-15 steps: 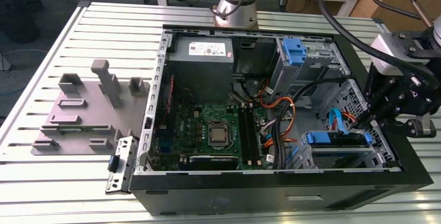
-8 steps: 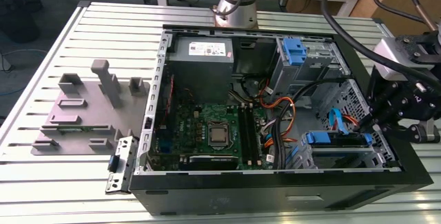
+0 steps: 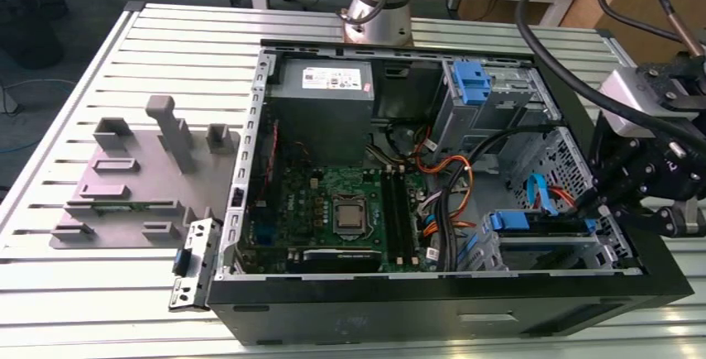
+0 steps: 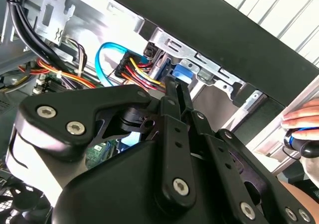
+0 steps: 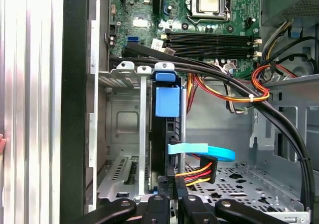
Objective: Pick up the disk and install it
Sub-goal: 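Insert the second disk wire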
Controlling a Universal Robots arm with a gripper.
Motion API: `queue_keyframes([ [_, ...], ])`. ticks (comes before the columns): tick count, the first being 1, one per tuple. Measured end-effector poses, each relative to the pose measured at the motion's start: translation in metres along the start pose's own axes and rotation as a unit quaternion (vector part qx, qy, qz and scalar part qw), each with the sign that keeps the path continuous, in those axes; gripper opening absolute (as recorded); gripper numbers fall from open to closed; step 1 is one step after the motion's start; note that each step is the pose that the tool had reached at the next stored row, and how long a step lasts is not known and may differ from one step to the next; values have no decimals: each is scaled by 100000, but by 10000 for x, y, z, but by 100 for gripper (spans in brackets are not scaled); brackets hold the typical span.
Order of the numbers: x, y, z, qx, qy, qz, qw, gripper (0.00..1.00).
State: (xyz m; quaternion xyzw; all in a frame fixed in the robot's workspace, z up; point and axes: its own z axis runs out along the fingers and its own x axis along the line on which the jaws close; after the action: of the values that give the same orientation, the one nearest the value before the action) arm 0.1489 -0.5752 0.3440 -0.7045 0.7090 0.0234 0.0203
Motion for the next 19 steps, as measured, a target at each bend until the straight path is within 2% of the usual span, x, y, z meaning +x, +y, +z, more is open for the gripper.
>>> queue_keyframes([
  [15,101,-1,2,-1,-3,-1,100000,16],
  [19,103,6,4,19,7,2,100000,16],
])
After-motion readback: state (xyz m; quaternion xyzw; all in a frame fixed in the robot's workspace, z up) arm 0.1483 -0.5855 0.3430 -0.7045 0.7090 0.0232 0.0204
